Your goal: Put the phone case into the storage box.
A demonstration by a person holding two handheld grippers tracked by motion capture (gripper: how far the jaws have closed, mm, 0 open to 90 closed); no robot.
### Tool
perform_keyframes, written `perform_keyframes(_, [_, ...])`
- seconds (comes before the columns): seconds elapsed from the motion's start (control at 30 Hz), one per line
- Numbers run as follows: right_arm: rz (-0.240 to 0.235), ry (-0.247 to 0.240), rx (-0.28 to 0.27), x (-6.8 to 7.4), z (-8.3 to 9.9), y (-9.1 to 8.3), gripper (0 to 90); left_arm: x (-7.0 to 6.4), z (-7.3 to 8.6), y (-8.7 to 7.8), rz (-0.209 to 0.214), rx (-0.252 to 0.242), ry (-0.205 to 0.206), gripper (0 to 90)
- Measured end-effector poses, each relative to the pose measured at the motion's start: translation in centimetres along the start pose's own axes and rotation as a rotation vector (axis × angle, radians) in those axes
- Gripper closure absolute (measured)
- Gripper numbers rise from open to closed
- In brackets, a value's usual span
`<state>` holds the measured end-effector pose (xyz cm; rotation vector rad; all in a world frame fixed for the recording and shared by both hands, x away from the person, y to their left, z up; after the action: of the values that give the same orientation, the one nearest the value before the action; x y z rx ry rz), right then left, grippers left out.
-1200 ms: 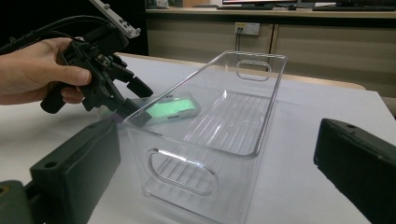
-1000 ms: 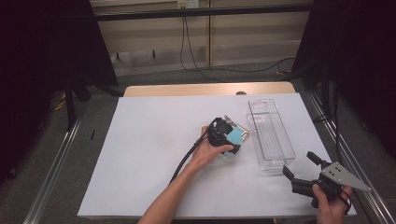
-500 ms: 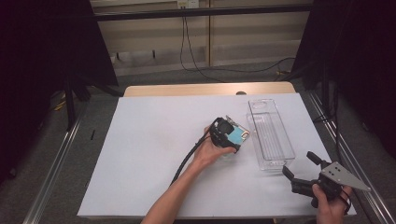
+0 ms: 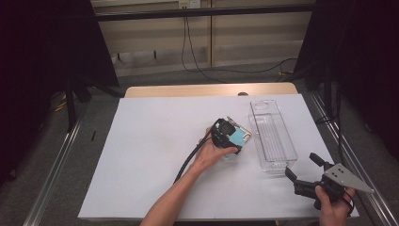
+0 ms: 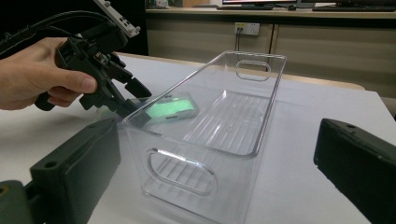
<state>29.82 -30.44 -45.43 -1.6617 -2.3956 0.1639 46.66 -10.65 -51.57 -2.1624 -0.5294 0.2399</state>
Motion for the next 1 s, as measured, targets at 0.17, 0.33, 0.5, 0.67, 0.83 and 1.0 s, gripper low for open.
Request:
perform_keyframes(0.17, [0.0,0.0,-0.001,0.0,0.0,0.0,0.0,0.2,0.3,-0.3,0.007,-0.005,-0.008,16.8])
perform_keyframes(0.33, [0.0,0.0,-0.001,0.1,0.0,0.0,0.0,0.7,0.7,-1.1,0.001,-0.015,-0.019,16.8])
perform_keyframes(0.5, [0.001,0.0,0.0,0.1,0.0,0.0,0.0,0.9,0.7,-1.9,-0.018,-0.04,-0.021,16.8])
perform_keyframes(0.67, [0.005,-0.001,-0.001,0.0,0.0,0.0,0.0,0.9,0.5,-2.9,-0.031,-0.075,-0.016,16.8])
perform_keyframes(0.83, [0.004,0.001,-0.001,0.0,0.0,0.0,0.0,0.7,0.4,-3.5,-0.037,-0.095,-0.012,16.8])
perform_keyframes(1.0, [0.006,0.002,-0.002,0.0,0.0,0.0,0.0,0.7,0.6,-4.6,-0.066,-0.129,-0.004,16.8])
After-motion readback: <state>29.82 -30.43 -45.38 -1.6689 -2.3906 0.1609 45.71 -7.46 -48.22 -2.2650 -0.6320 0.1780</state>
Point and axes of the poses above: each handheld gripper's, and its own axes: y roughly forward along the jaws, z roughly out of its underside, x roughly to its left, the point moved 8 cm from there along y, roughly forward along the jaws, and after that the axes turned 5 degrees about y, right-handed, at the moved point
